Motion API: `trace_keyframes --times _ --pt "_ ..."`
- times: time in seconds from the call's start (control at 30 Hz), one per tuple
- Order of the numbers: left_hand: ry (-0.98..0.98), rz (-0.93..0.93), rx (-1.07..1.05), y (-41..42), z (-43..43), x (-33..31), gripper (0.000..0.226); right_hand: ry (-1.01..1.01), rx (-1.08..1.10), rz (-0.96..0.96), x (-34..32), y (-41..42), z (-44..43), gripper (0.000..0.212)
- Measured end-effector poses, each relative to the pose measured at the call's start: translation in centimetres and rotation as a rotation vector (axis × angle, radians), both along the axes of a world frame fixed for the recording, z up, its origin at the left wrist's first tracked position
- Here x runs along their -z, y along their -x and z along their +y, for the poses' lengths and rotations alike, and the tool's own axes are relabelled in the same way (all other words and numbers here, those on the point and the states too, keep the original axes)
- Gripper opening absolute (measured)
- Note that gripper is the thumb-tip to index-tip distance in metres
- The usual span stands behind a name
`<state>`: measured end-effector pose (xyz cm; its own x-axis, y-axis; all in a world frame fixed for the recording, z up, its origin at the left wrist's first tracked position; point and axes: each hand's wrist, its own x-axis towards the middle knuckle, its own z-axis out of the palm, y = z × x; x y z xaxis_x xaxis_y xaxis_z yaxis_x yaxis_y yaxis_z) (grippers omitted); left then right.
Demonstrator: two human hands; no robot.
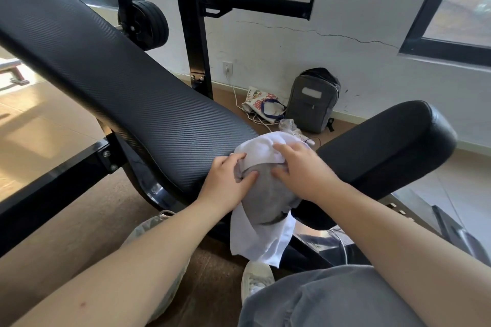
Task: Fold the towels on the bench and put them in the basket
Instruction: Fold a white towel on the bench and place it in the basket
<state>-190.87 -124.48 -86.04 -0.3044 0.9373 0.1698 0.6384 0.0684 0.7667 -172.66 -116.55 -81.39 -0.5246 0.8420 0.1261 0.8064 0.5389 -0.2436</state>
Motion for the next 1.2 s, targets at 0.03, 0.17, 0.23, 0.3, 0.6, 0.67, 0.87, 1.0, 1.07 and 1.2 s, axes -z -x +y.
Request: trace_keyframes --times 0.03,0.17,0.23,0.3,0.6,0.67,0.87,1.0,1.07,1.2 --pt "0.006 0.020 -0.001 0.2 0.0 0.1 0.061 0.083 -0.029 -0.041 0.3 -0.2 -0.1 0.073" --pt "-0.064 0.171 0.047 0.2 0.4 0.0 0.063 0.084 -0.130 -0.033 0.4 -0.3 -0.4 0.099" --pt "-0.136 0.193 0.101 -0.2 0.7 -0.5 0.061 0.053 -0.172 0.024 0.5 -0.3 -0.4 0.093" --pt "-0.179 0.222 0.140 -0.7 1.2 -0.9 0.060 0.021 -0.228 0.148 0.3 -0.5 -0.3 0.080" --pt "-0.162 0.153 -0.073 -0.3 3.6 -3.6 0.017 0.034 -0.141 0.167 0.8 0.0 0.1 0.103" --pt "-0.160 -0.029 -0.202 0.6 3.4 -4.8 0.016 0.106 -0.112 0.106 0.9 0.2 0.2 0.121" --pt "-0.264 -0.203 -0.356 4.2 2.2 -6.9 0.023 -0.074 -0.096 -0.157 0.2 2.0 0.7 0.108" --pt "-0.115 0.001 -0.184 5.3 2.5 -5.1 0.033 -0.054 -0.215 -0.350 -0.1 3.1 0.7 0.090" --pt "0.001 0.133 0.023 4.9 2.8 -4.0 0.037 -0.021 -0.214 -0.429 0.6 3.3 0.6 0.107" --pt "0.369 0.695 0.311 3.6 3.1 -1.6 0.120 -0.126 -0.189 -0.356 1.5 3.5 0.9 0.098"
